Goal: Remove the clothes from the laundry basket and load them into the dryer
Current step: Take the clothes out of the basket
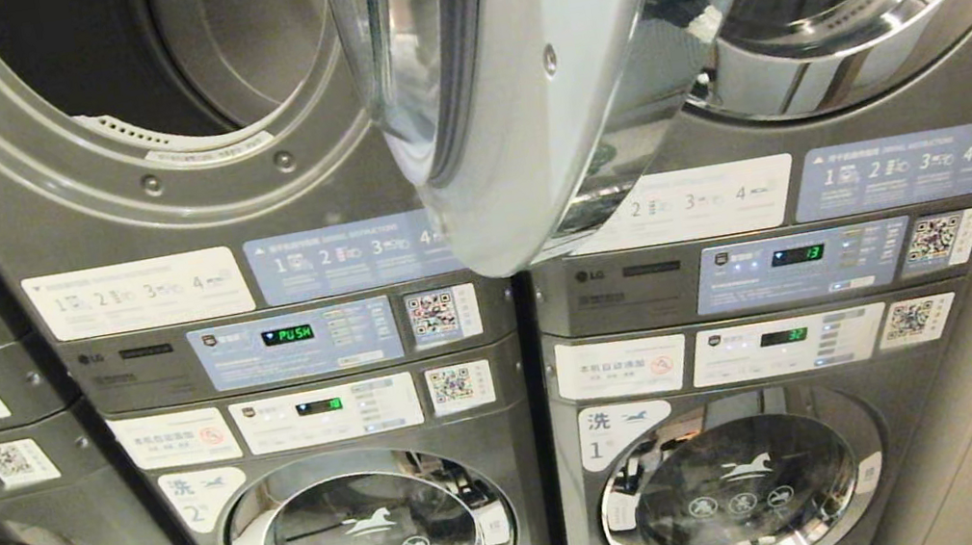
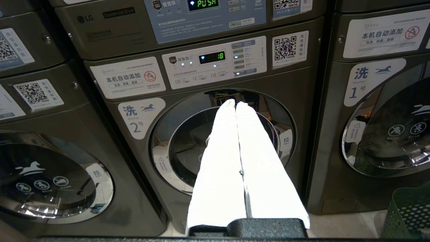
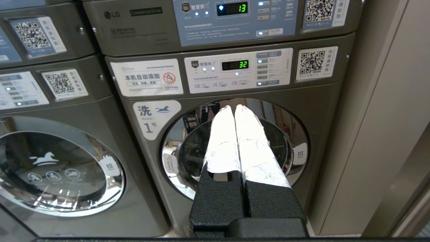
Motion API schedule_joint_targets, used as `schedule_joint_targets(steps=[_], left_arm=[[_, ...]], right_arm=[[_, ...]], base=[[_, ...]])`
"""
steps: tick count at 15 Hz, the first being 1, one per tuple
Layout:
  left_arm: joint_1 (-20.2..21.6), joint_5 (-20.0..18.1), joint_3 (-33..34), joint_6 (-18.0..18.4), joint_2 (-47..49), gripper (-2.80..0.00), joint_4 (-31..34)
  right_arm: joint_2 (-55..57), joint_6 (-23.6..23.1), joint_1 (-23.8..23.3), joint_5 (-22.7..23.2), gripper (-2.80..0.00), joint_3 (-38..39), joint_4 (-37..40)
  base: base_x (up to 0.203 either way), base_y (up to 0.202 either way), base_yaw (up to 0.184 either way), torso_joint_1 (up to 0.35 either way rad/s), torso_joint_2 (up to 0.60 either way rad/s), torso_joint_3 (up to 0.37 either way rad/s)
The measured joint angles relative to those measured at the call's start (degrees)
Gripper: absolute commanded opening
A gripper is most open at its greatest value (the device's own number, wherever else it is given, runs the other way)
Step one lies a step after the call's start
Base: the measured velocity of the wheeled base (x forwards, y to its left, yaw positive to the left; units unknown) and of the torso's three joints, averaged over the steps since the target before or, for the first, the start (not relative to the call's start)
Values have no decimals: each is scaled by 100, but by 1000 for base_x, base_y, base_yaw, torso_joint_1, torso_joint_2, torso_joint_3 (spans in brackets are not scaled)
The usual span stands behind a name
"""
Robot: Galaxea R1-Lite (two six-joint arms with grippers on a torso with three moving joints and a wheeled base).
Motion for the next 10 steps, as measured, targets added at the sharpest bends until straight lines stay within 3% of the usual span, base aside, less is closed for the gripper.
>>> schedule_joint_targets(steps=[10], left_arm=[[0,2,0,-176,0,-280,22]], right_arm=[[0,2,0,1,-280,0,1]], base=[[0,0,0,-141,305,162]])
